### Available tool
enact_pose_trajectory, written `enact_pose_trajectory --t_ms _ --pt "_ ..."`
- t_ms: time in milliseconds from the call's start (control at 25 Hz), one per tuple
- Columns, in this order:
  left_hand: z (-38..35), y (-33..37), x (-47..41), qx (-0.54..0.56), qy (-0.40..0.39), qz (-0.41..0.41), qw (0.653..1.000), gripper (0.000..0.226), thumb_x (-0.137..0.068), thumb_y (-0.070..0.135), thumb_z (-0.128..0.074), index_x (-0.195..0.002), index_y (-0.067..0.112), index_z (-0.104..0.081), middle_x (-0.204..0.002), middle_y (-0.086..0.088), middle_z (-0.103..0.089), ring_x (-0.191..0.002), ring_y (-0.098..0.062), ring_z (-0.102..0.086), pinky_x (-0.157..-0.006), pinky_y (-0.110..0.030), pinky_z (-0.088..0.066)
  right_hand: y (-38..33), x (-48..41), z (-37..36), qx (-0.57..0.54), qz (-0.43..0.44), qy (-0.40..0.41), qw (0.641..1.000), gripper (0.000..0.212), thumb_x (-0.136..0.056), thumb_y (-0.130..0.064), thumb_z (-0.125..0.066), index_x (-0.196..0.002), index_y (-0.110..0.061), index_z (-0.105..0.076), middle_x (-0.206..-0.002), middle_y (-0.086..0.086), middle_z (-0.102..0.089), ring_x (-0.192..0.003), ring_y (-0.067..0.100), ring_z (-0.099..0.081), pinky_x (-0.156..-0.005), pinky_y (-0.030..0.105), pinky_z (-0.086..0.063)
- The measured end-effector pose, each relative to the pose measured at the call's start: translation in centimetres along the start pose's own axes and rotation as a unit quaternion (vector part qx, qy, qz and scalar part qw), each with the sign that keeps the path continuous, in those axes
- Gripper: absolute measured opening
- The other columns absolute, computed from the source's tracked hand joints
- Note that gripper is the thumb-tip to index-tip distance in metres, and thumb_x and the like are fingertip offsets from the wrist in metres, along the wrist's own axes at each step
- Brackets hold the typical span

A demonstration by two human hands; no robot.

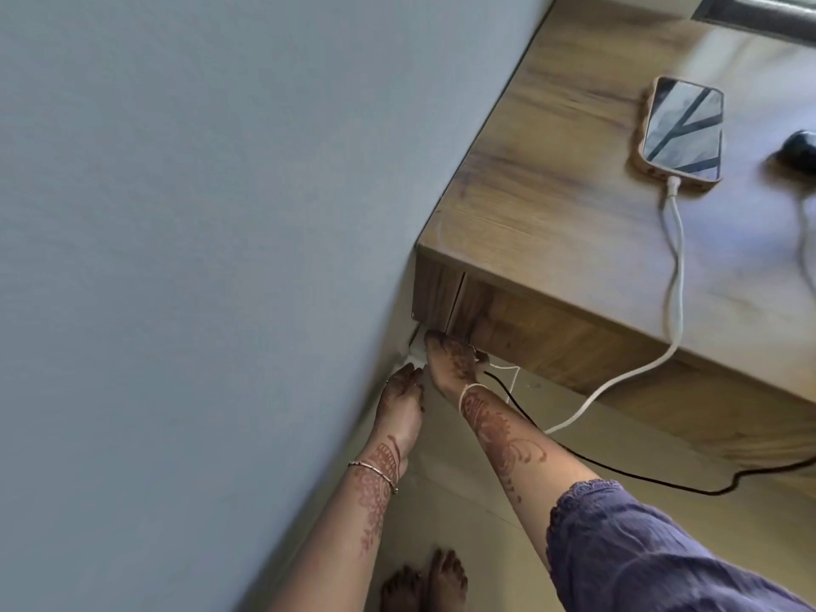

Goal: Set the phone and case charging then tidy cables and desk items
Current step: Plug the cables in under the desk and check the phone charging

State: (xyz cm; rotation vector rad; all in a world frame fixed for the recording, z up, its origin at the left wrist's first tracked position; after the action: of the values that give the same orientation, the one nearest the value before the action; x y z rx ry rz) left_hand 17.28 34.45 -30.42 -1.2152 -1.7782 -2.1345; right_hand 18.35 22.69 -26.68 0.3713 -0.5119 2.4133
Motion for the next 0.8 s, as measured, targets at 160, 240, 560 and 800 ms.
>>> enact_pose_trajectory --t_ms 160,240,560,800 --pt "0.1 0.4 0.3 0.012 0.002 0.002 1.0 0.046 -0.094 0.006 -0.035 -0.138 0.016 -0.043 -0.136 0.003 -0.053 -0.124 -0.016 -0.051 -0.107 -0.036 -0.041 0.2 -0.9 -0.9 -0.073 -0.006 -0.025 0.997 0.036 -0.099 -0.008 -0.03 -0.13 -0.001 -0.048 -0.137 0.018 -0.049 -0.131 0.031 -0.041 -0.106 0.036 -0.031" --pt "-0.2 0.7 0.3 0.013 0.001 -0.003 1.0 0.047 -0.094 0.005 -0.035 -0.139 0.017 -0.043 -0.137 0.003 -0.053 -0.126 -0.016 -0.049 -0.11 -0.038 -0.039 -0.1 -0.2 -1.1 -0.137 0.005 -0.053 0.989 0.041 -0.103 -0.013 -0.028 -0.138 0.007 -0.037 -0.146 0.022 -0.037 -0.138 0.032 -0.032 -0.088 0.007 -0.03" --pt "-0.6 1.1 -0.3 -0.003 0.004 -0.016 1.0 0.054 -0.088 0.005 -0.036 -0.139 0.021 -0.043 -0.139 0.006 -0.051 -0.127 -0.018 -0.049 -0.11 -0.041 -0.038 1.3 0.0 -0.3 -0.185 -0.04 -0.032 0.981 0.039 -0.101 -0.018 -0.025 -0.124 -0.004 -0.053 -0.138 0.013 -0.05 -0.128 0.026 -0.042 -0.085 0.024 -0.029" --pt "-0.3 1.9 1.5 -0.001 0.011 -0.02 1.0 0.051 -0.09 0.004 -0.035 -0.14 0.015 -0.041 -0.141 0.0 -0.05 -0.131 -0.024 -0.046 -0.111 -0.044 -0.037 0.9 3.1 -0.1 -0.147 -0.015 0.013 0.989 0.043 -0.096 -0.014 -0.035 -0.139 -0.014 -0.039 -0.152 0.006 -0.028 -0.139 0.027 -0.021 -0.114 0.05 -0.015"
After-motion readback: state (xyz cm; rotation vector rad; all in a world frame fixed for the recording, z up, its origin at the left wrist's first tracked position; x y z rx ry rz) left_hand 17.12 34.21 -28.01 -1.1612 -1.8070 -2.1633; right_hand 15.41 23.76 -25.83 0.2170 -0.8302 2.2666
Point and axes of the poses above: each hand's wrist, its own x-axis away from the middle knuckle, its own z-axis out of the back of the hand, y = z × x, the point moved 10 cm from there along -x, towards the middle knuckle
